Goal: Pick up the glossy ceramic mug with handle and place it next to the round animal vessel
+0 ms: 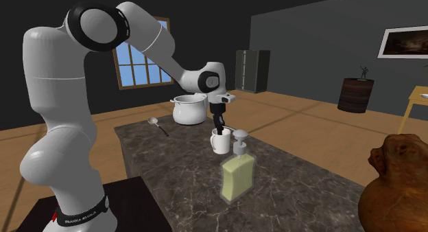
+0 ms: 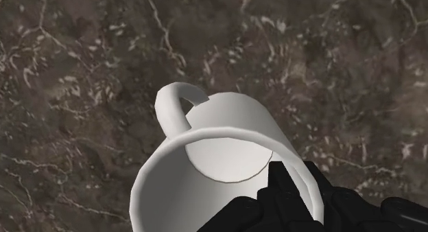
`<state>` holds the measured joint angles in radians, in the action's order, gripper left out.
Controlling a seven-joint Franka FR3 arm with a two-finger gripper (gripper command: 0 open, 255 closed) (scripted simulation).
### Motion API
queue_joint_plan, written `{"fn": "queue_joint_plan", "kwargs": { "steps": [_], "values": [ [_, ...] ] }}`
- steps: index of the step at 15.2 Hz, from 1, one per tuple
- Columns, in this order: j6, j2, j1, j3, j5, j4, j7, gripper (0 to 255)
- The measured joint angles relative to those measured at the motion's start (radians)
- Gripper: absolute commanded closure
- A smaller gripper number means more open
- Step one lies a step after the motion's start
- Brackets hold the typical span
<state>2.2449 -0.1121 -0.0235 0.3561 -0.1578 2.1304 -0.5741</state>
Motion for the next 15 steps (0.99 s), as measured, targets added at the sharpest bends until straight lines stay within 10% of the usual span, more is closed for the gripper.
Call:
{"fn": "queue_joint_plan", "kwargs": {
  "steps": [15],
  "values": [
    [-0.187, 0.090, -0.004, 0.005, 0.054, -0.106, 0.047, 255]
  ]
}}
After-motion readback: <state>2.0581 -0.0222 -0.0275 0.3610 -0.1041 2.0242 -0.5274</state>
